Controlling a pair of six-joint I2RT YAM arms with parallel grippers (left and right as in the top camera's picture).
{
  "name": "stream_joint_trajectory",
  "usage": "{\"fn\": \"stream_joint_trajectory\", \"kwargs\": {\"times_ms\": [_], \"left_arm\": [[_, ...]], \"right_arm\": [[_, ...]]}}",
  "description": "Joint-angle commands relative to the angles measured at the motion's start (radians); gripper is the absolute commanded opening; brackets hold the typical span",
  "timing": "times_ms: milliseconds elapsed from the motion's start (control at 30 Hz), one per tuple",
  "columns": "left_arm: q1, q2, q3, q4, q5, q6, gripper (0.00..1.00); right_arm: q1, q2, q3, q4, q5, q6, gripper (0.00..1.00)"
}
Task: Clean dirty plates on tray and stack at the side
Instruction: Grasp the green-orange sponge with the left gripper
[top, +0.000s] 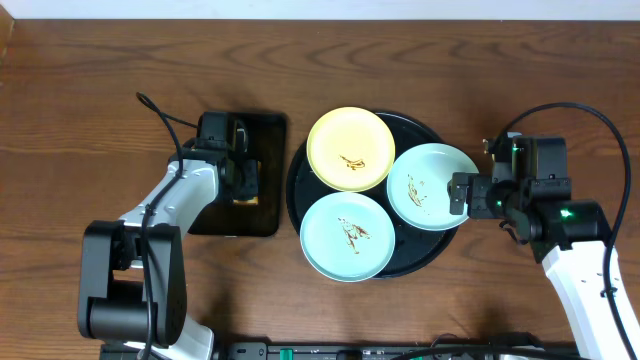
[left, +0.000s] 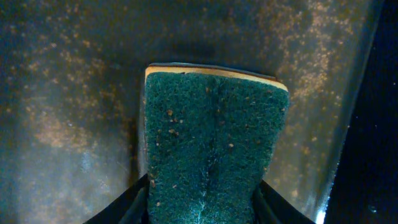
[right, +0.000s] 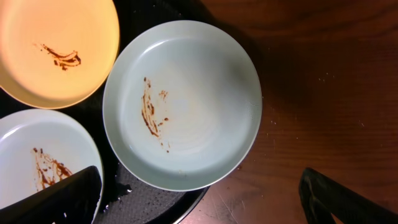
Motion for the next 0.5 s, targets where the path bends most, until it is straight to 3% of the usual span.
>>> {"fn": "stream_joint_trajectory", "kwargs": {"times_ms": [0,467], "left_arm": [[0.001,0.006,0.015,-0.005,-0.01,-0.002,0.44],[-0.019,-0.031,0.016,-0.009,-0.105,-0.017,0.47]], "right_arm": [[0.007,0.0,0.019,0.002,0.008,-0.006,0.99],[0.007,0.0,0.019,-0.001,0.008,-0.006,0.99]]}}
